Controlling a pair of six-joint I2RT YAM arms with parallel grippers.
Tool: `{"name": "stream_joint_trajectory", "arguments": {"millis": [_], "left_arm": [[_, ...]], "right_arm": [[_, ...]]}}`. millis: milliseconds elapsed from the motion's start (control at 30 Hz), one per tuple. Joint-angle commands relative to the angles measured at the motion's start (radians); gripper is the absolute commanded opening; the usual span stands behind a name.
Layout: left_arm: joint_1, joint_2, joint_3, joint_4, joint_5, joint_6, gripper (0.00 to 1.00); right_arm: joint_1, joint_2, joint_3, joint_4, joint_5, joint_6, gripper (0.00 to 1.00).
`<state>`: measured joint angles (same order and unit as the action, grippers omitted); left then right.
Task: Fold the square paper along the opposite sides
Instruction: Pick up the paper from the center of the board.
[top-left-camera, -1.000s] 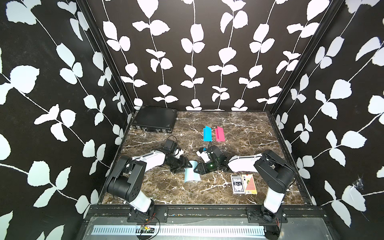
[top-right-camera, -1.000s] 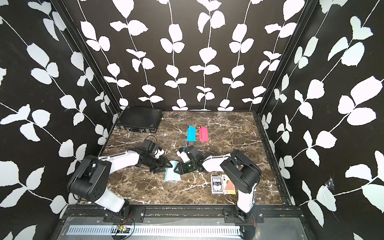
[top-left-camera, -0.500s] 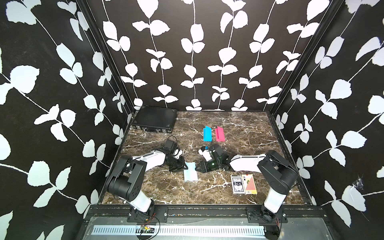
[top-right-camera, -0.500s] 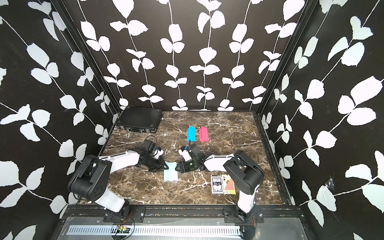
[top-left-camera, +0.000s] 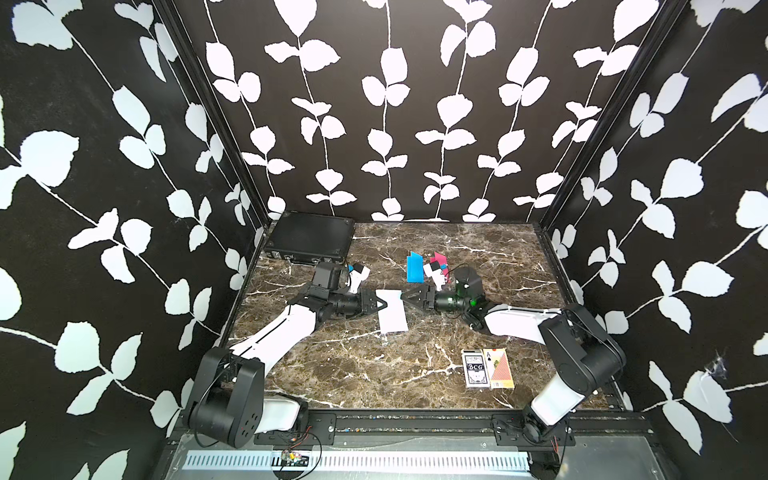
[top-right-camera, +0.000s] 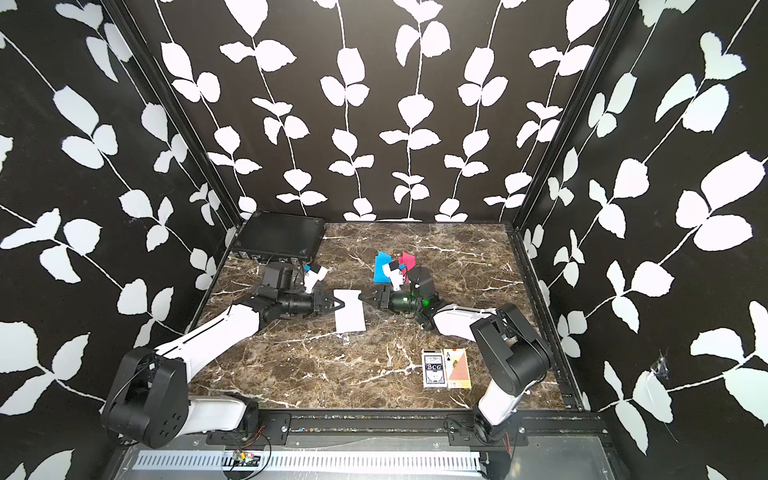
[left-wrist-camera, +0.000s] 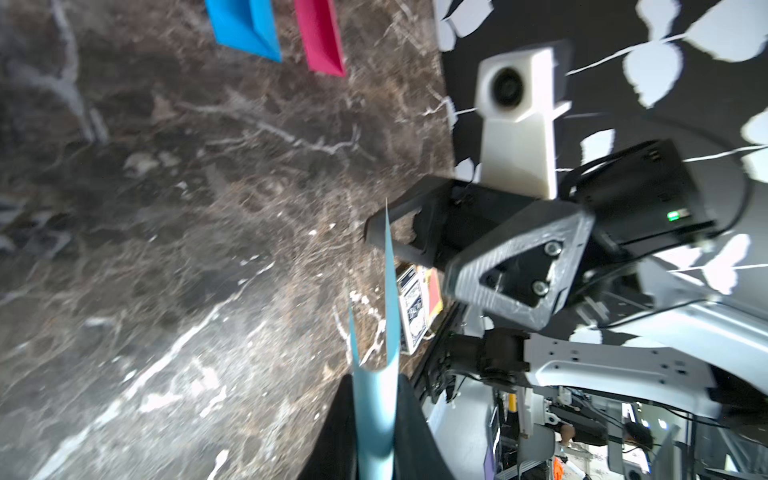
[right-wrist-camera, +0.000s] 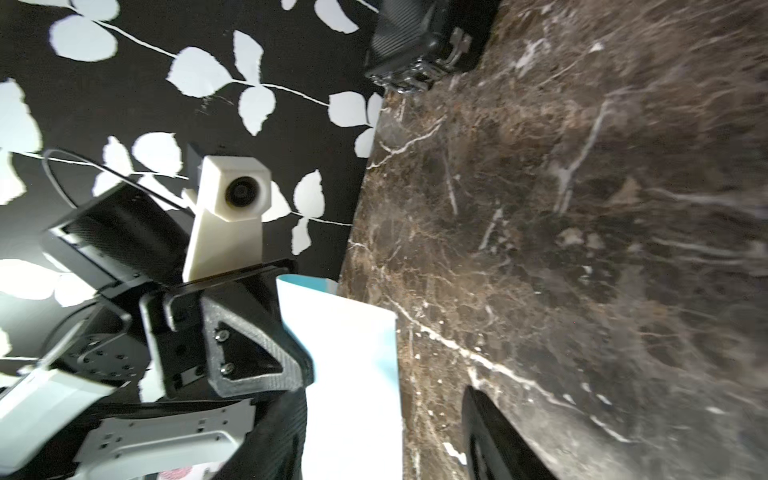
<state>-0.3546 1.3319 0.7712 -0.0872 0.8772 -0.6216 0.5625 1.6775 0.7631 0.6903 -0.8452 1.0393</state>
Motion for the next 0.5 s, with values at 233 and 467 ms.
{"name": "stream_joint_trajectory", "arguments": {"millis": [233, 467], "left_arm": [[0.007, -0.044, -0.019, 0.134, 0.062, -0.06, 0.15], [0.029, -0.072, -0.015, 0.093, 0.014, -0.031, 0.19]], "right_arm": [[0.016, 0.1, 0.017, 0.342, -0.084, 0.244, 0.44], [0.01, 0.047, 0.033, 0.247, -0.074, 0.189, 0.02]]}}
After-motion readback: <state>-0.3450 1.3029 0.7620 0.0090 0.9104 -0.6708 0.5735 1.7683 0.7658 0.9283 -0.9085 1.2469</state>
